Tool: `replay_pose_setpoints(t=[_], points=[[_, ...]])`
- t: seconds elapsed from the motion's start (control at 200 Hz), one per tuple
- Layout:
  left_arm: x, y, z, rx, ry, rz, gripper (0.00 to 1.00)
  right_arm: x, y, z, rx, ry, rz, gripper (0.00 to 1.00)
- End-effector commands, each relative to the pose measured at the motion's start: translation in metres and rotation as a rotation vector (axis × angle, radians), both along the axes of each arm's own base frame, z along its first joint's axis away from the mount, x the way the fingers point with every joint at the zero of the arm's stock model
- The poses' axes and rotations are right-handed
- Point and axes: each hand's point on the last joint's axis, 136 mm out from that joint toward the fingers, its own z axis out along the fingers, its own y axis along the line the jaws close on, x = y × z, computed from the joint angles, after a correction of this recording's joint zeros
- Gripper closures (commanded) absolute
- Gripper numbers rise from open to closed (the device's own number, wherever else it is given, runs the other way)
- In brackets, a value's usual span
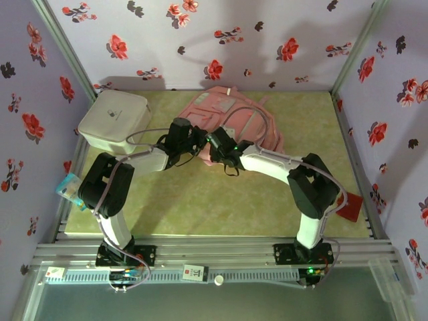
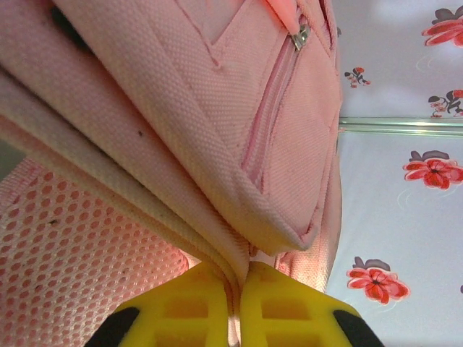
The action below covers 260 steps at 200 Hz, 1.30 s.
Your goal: Pack books, pencil case, and school supplies into a backpack
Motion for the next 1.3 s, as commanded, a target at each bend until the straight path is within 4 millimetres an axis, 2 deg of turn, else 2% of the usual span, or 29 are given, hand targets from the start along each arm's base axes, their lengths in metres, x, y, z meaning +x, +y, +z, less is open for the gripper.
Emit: replay_pose_setpoints(t=[0.0,0.18,0.325,0.505,0.68,0.815,1.02,1.09,1.295], points=[[-0.003,-0.027,0.044,-0.102,-0.112,-0.089,0.97,0.009,-0.002,0.002,-0.035,-0.022,-0.04,0.79],[-0.004,-0.027,0.043,-0.102,-0.116,-0.091,0.97,0.012,-0.008,0.002,-0.065,-0.039,-0.067,0.84],[-0.004,-0.027,0.046,-0.097,-0.132,-0.1,0.97,0.014,-0.016,0.005,-0.096,-0.057,-0.085,0.93],[-0.001,-0.022,0.045,-0.059,-0.147,-0.107,1.0,0.002,-0.027,0.013,-0.136,-0.038,-0.062,0.97],[0.01,-0.012,0.038,-0.015,-0.153,-0.097,1.0,-0.021,-0.052,0.014,-0.176,-0.004,-0.066,0.98],[0.015,-0.005,0.032,0.007,-0.151,-0.088,1.0,-0.036,-0.084,0.014,-0.223,0.007,-0.119,0.98],[0.016,0.0,0.028,0.028,-0.149,-0.087,1.0,-0.042,-0.125,0.015,-0.241,-0.004,-0.215,0.98],[0.016,0.0,0.027,0.032,-0.147,-0.09,1.0,-0.04,-0.126,0.015,-0.227,0.001,-0.206,0.97],[0.014,-0.001,0.03,0.025,-0.149,-0.092,1.0,-0.028,-0.102,0.017,-0.187,0.002,-0.096,0.86]])
